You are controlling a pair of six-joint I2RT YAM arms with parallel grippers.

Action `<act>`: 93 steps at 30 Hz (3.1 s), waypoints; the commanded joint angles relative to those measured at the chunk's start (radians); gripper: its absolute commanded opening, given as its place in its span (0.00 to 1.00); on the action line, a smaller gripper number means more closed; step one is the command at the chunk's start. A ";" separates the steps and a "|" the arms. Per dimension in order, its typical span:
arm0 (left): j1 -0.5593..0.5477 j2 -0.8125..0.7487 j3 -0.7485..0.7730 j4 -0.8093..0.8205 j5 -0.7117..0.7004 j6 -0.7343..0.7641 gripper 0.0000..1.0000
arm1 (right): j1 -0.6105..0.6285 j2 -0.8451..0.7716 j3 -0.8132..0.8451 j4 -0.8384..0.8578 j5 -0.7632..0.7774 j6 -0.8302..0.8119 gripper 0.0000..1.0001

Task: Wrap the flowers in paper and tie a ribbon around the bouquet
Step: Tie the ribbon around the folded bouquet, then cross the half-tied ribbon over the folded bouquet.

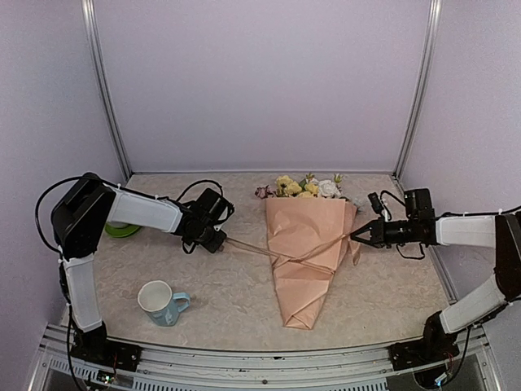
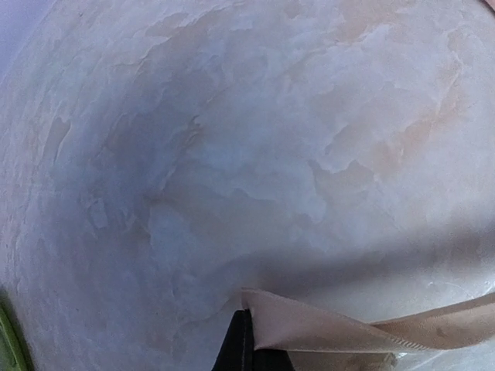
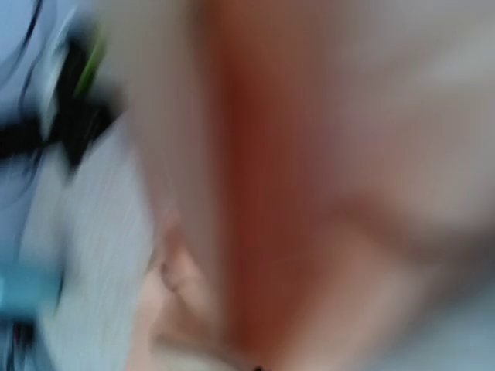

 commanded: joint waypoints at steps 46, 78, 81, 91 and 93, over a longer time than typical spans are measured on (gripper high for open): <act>0.261 -0.232 -0.259 0.026 -0.162 -0.153 0.00 | -0.985 -0.123 -0.421 0.349 0.113 0.320 0.00; -0.407 -0.105 0.217 0.526 0.659 0.288 0.87 | 0.454 -0.427 0.095 0.369 0.118 0.077 0.00; -0.410 -0.087 0.201 0.597 0.626 0.280 0.46 | 0.454 -0.425 0.088 0.378 0.107 0.080 0.00; -0.412 -0.118 0.136 0.695 0.466 0.173 0.00 | 0.439 -0.440 0.039 0.165 0.364 0.027 0.50; -0.412 -0.110 0.157 0.692 0.385 0.115 0.00 | 0.436 -0.458 -0.024 0.187 0.392 0.045 0.56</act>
